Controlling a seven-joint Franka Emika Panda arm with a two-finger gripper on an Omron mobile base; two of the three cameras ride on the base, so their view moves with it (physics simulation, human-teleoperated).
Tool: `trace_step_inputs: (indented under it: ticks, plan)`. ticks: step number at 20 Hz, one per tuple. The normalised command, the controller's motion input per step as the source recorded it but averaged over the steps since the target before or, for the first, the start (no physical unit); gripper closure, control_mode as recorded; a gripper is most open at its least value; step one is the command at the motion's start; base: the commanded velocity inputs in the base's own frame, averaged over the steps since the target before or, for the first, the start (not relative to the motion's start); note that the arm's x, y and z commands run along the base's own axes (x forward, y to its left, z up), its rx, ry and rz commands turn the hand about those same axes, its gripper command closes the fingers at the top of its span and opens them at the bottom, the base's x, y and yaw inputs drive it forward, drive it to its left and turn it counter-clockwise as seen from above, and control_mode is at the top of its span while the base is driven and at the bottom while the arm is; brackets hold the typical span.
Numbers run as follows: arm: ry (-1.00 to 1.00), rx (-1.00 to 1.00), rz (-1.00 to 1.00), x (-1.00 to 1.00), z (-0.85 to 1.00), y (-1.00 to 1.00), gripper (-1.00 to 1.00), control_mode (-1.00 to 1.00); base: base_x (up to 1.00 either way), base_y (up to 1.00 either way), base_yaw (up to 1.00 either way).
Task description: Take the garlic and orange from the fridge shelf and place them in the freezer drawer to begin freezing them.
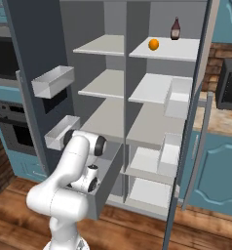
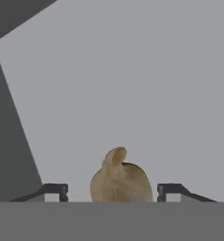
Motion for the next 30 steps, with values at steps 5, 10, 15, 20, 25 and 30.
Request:
trace_step_inputs:
  ticks: [5,10,15,20,25,30]
  plan:
    - [-0.18,0.0,0.0,-0.16,0.2,0.0,-1.0,-1.0,0.0,0.0,0.0]
    - [-0.11,0.0,0.0,-0.04,0.59,0.0,-1.0,-1.0,0.0,0.0,0.0]
    - [-0.03,0.0,0.0,0.0,0.73,0.0,-1.0,-1.0,0.0,0.0,0.0]
    - [0.0,0.01,0.0,0.0,0.89,0.0,-1.0,-1.0,0.0,0.0,0.0]
    - [0.02,0.04,0.0,0.0,0.89,0.0,-1.0,-1.0,0.0,0.0,0.0]
    - [0.02,0.09,-0.03,0.0,0.85,-0.06,-1.0,-1.0,0.0,0.0,0.0]
